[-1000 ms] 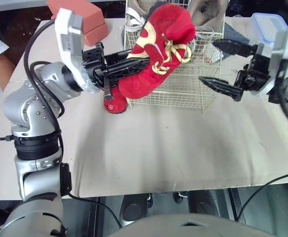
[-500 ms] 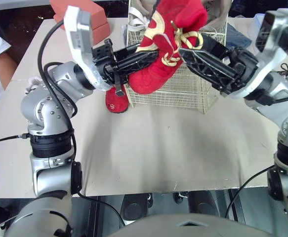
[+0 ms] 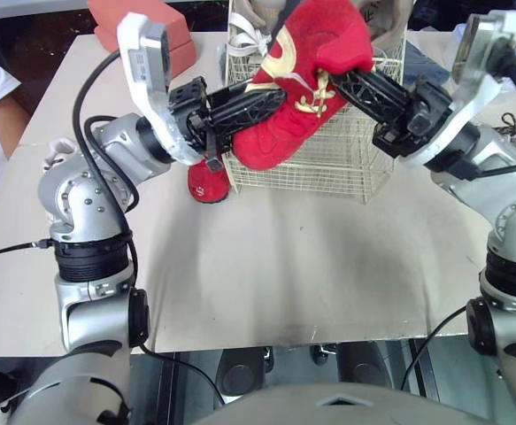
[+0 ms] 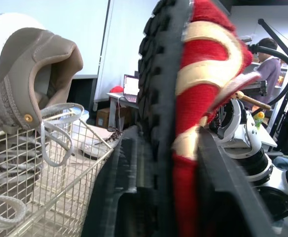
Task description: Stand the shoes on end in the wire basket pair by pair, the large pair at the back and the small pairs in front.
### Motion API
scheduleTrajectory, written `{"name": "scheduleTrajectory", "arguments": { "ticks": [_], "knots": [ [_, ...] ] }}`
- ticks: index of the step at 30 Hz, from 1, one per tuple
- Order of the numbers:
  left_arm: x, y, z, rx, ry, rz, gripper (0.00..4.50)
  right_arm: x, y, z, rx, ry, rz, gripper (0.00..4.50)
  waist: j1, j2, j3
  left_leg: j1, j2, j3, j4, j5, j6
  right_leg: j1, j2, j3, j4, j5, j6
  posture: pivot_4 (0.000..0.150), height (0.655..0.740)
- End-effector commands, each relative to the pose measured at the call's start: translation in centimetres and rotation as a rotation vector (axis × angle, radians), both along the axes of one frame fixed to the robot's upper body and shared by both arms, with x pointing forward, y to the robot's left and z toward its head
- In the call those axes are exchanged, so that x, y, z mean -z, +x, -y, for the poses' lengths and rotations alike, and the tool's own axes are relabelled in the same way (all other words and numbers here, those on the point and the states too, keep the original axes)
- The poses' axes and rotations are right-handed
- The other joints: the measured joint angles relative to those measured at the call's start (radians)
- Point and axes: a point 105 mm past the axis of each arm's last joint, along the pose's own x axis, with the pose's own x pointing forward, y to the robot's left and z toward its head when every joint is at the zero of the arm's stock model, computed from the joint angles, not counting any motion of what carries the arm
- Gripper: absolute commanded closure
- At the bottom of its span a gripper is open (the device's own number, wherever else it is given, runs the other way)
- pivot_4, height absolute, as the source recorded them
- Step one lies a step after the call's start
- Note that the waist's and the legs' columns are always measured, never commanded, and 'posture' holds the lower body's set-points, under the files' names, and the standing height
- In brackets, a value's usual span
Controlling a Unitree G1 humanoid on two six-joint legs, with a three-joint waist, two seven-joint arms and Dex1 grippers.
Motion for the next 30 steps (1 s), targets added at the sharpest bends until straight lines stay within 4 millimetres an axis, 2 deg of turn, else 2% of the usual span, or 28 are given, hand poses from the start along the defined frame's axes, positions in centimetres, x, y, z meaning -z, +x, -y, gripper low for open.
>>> {"name": "scheduleTrajectory", "arguments": {
  "ticks": [1, 3, 4, 10, 16, 20, 24, 28, 30],
  "knots": [
    [-1.2, 0.0, -0.3, -0.038, -0.012, 0.072, 1.39, -1.6, -1.0, -0.3, 0.006, 0.010, 0.086, 4.50, -0.001, 0.000, 0.000, 0.000, 0.000, 0.000, 0.000, 0.000, 0.000, 0.000, 0.000, 0.000, 0.000, 0.000, 0.000, 0.150, 0.6860],
    [-1.2, 0.3, -0.5, -0.074, 0.004, 0.103, 0.41, -2.1, -0.7, 0.0, 0.043, 0.029, 0.097, 4.50, -0.001, 0.000, 0.000, 0.000, 0.000, 0.000, 0.000, 0.000, 0.000, 0.000, 0.000, 0.000, 0.000, 0.000, 0.000, 0.150, 0.6860],
    [-1.3, 0.2, -0.7, -0.079, 0.021, 0.117, 0.19, -2.7, -0.4, 0.4, 0.080, 0.046, 0.110, 4.50, -0.001, 0.000, 0.000, 0.000, 0.000, 0.000, 0.000, 0.000, 0.000, 0.000, 0.000, 0.000, 0.000, 0.000, 0.000, 0.150, 0.6860],
    [-0.9, -1.1, -2.0, -0.091, 0.142, 0.154, 0.19, -5.0, 0.9, 2.8, 0.299, 0.086, 0.166, 4.50, -0.003, 0.000, 0.000, 0.000, 0.000, 0.000, -0.002, 0.000, 0.000, 0.000, 0.000, 0.000, -0.001, 0.000, 0.000, 0.150, 0.6860],
    [-0.8, -2.0, -3.0, -0.132, 0.257, 0.177, 0.19, -6.1, 2.0, 4.7, 0.561, -0.062, 0.280, 4.50, -0.001, 0.000, 0.000, 0.000, 0.000, 0.001, -0.005, 0.000, 0.000, 0.000, 0.000, 0.000, -0.004, 0.000, 0.000, 0.150, 0.6860],
    [-1.4, -2.5, -3.0, -0.122, 0.286, 0.177, 0.19, -4.7, 2.6, 4.4, 0.613, -0.195, 0.334, 4.50, -0.002, 0.000, 0.000, 0.000, 0.000, 0.001, -0.007, 0.000, 0.000, 0.000, 0.000, 0.000, -0.006, 0.000, 0.000, 0.150, 0.6860],
    [-2.0, -2.2, -3.5, -0.166, 0.305, 0.163, 0.19, -3.1, 3.1, 4.2, 0.622, -0.283, 0.336, 4.50, -0.004, 0.000, 0.000, 0.000, 0.000, 0.001, -0.009, 0.000, 0.000, 0.000, 0.001, 0.000, -0.008, 0.000, 0.000, 0.150, 0.6860],
    [-1.8, -2.4, -3.8, -0.187, 0.329, 0.123, 0.19, -1.9, 3.9, 4.7, 0.680, -0.378, 0.304, 4.50, -0.003, 0.000, 0.000, 0.000, 0.000, 0.001, -0.009, 0.000, 0.000, 0.000, 0.001, 0.000, -0.010, 0.000, 0.000, 0.150, 0.6860],
    [-1.7, -2.4, -3.9, -0.207, 0.350, 0.116, 0.19, -1.4, 4.5, 5.8, 0.730, -0.408, 0.286, 4.50, -0.001, 0.000, 0.000, 0.000, 0.000, 0.001, -0.010, 0.000, 0.000, 0.000, 0.001, -0.001, -0.011, 0.000, 0.000, 0.150, 0.6860]
  ]
}}
